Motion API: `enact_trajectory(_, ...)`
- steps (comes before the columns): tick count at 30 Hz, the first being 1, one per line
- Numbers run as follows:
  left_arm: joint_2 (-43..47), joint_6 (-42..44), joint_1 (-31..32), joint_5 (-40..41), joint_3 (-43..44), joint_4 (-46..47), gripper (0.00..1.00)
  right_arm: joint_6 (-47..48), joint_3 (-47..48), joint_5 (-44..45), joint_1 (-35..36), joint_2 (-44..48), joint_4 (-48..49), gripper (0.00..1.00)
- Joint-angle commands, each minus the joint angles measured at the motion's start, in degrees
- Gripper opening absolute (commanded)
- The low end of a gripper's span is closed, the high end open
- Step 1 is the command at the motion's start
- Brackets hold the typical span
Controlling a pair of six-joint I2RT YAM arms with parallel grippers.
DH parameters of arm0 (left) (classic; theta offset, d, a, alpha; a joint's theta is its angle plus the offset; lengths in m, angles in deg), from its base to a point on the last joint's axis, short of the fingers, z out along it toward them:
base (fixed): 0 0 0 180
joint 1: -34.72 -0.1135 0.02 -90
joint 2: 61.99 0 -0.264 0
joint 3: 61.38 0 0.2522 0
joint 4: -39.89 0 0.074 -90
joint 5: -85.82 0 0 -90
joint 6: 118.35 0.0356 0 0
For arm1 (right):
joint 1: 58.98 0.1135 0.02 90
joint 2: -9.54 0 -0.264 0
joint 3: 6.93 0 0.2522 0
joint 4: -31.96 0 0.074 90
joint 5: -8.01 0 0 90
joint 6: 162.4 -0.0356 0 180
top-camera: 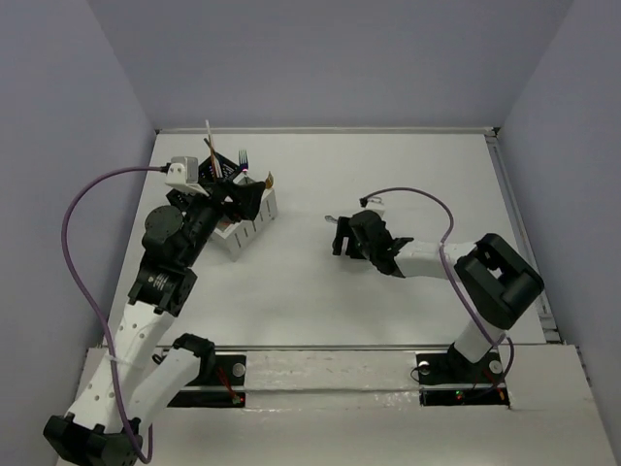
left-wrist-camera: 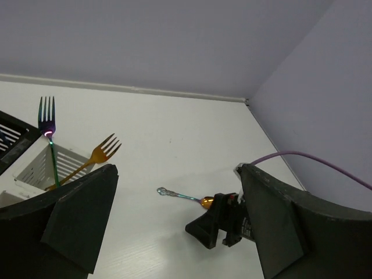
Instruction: Sort the eating utensils into containers
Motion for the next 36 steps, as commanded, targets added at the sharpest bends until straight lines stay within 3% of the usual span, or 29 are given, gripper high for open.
enact_trajectory(1,3.8,-0.3,0.7,-4.0,0.6,4.2,0.99,-1.8,3.6,-0.5,-2.4,-3.9,4.3,0.85)
enact_trajectory(11,5.6,-0.7,1.2,-5.0,1.1,3.7,0.99,-2.0,7.1,0.6,-8.1,-9.7,6.0,0.86)
enact_trajectory(18,6.2,-0.6,1.7,-4.9,1.0,3.8,0.99,2.7,14.4,3.4,-8.7,-15.4,-1.4,0.85)
enact_trajectory(28,5.9,-1.2,2.2,-5.5,0.7,4.2,0.99,6.9,25.8,12.8,-9.3,-20.8,-17.1,0.68)
enact_trajectory(33,5.7,-1.4,2.2,-5.8,0.6,4.3,0.99,5.4,30.7,13.8,-11.2,-23.8,-21.2,0.67)
enact_trajectory(36,5.6,-1.6,2.8,-6.2,0.5,4.5,0.99,2.7,31.1,12.6,-12.4,-24.6,-21.5,0.73)
